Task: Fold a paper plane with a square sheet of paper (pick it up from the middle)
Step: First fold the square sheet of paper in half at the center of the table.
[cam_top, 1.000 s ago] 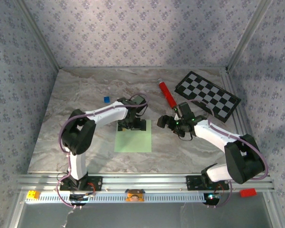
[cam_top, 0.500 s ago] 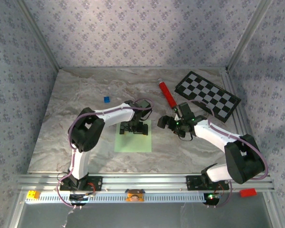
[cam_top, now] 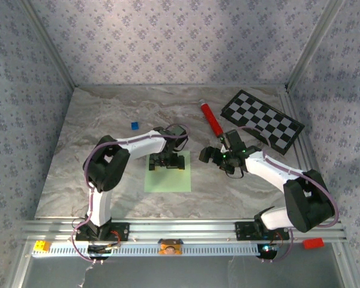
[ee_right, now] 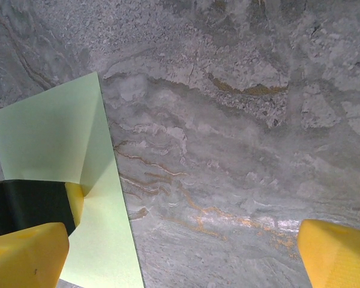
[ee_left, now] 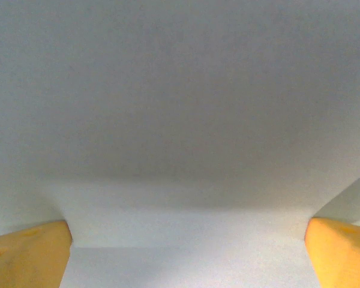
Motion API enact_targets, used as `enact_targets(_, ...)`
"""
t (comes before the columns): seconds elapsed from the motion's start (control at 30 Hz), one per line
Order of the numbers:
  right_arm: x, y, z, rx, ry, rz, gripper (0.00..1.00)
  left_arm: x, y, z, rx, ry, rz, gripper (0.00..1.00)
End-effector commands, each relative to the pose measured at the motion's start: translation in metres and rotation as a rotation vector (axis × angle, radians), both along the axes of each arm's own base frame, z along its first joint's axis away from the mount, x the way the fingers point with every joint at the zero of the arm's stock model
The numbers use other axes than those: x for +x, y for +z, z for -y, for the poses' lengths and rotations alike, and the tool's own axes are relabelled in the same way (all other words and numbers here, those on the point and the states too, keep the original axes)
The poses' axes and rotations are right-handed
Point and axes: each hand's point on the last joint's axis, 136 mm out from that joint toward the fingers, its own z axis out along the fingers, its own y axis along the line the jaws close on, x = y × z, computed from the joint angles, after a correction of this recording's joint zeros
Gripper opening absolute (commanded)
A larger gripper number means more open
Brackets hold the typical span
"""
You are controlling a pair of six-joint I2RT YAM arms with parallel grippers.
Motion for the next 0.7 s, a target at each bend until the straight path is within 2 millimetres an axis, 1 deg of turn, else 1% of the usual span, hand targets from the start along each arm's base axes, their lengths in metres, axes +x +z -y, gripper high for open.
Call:
enact_targets(0.0, -0.002, 0.002, 0.001, -0.018, 0.012, -0.004, 1.0, -0.008, -0.003, -0.003, 0.001, 0.018, -0.023, 0.99)
enact_targets(0.27, -0.002, 0.001, 0.002, -0.027, 0.013, -0.007, 1.0, -0.016, -0.023, -0.008, 0.054, 0.015, -0.051, 0.98)
enact_targets(0.37, -0.002, 0.001, 0.003, -0.029, 0.013, -0.006, 1.0, -0.018, -0.027, -0.01, 0.071, 0.01, -0.05, 0.97)
enact_targets(0.5, -0.001, 0.004, 0.002, -0.029, 0.011, -0.002, 1.0, -0.017, -0.025, -0.008, 0.067, -0.001, -0.04, 0.97)
enact_targets(0.67, 0.001, 0.005, 0.002, -0.026, 0.006, 0.006, 1.0, -0.012, -0.016, -0.007, 0.058, -0.001, -0.008, 0.95)
